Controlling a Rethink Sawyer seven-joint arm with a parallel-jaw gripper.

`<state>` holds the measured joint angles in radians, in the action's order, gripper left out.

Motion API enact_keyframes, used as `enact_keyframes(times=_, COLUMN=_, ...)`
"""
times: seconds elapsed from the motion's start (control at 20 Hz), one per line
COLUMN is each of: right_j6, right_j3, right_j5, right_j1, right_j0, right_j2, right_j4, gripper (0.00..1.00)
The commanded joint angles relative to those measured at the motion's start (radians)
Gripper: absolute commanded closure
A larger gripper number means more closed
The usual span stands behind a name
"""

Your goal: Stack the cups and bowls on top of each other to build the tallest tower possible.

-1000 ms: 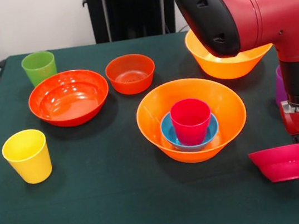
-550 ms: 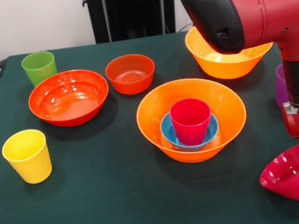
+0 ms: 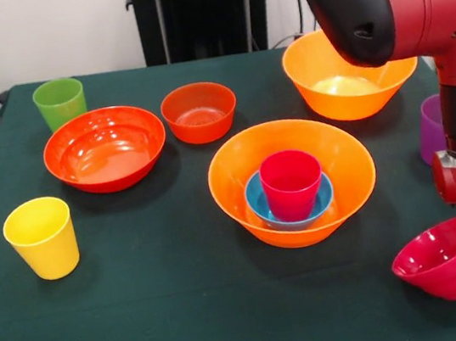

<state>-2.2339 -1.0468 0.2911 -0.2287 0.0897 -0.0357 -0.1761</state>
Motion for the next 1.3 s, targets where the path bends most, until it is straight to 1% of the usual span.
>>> enact_keyframes(times=0.05, right_j6=-0.105, right_j3=-0.037, right_j5=0.232, right_j1=-0.097, right_j0=-0.004, right_j2=0.013, right_j4=0.062, gripper=1.00)
enact_keyframes(times=0.15, right_j6=-0.065, right_j3=-0.077, right_j5=0.346, right_j1=-0.160, right_j0=-0.018, right_j2=-0.008, right_j4=0.093, gripper=1.00)
enact_keyframes(times=0.2, right_j6=-0.053, right_j3=-0.083, right_j5=0.423, right_j1=-0.185, right_j0=-0.023, right_j2=-0.012, right_j4=0.112, gripper=1.00)
enact_keyframes(times=0.25, right_j6=-0.043, right_j3=-0.094, right_j5=0.504, right_j1=-0.206, right_j0=-0.029, right_j2=-0.019, right_j4=0.132, gripper=1.00)
enact_keyframes(times=0.3, right_j6=-0.058, right_j3=-0.100, right_j5=0.584, right_j1=-0.223, right_j0=-0.027, right_j2=-0.013, right_j4=0.153, gripper=1.00)
enact_keyframes(times=0.35, right_j6=-0.051, right_j3=-0.097, right_j5=0.646, right_j1=-0.231, right_j0=-0.027, right_j2=-0.010, right_j4=0.159, gripper=1.00)
enact_keyframes(times=0.45, right_j6=-0.061, right_j3=-0.089, right_j5=0.719, right_j1=-0.234, right_j0=-0.013, right_j2=0.013, right_j4=0.161, gripper=1.00)
enact_keyframes(times=0.55, right_j6=-0.070, right_j3=-0.088, right_j5=0.740, right_j1=-0.239, right_j0=-0.008, right_j2=0.025, right_j4=0.162, gripper=1.00)
enact_keyframes(times=0.65, right_j6=-0.055, right_j3=-0.078, right_j5=0.796, right_j1=-0.259, right_j0=-0.010, right_j2=0.025, right_j4=0.165, gripper=1.00)
enact_keyframes(times=0.85, right_j6=-0.053, right_j3=-0.110, right_j5=0.739, right_j1=-0.285, right_j0=-0.011, right_j2=-0.005, right_j4=0.187, gripper=1.00)
enact_keyframes(times=1.0, right_j6=-0.041, right_j3=-0.099, right_j5=0.734, right_j1=-0.289, right_j0=-0.016, right_j2=-0.016, right_j4=0.191, gripper=1.00)
enact_keyframes(times=1.15, right_j6=0.006, right_j3=-0.088, right_j5=0.700, right_j1=-0.276, right_j0=-0.036, right_j2=-0.037, right_j4=0.189, gripper=1.00)
enact_keyframes(times=1.3, right_j6=0.023, right_j3=-0.085, right_j5=0.693, right_j1=-0.276, right_j0=-0.036, right_j2=-0.034, right_j4=0.180, gripper=1.00)
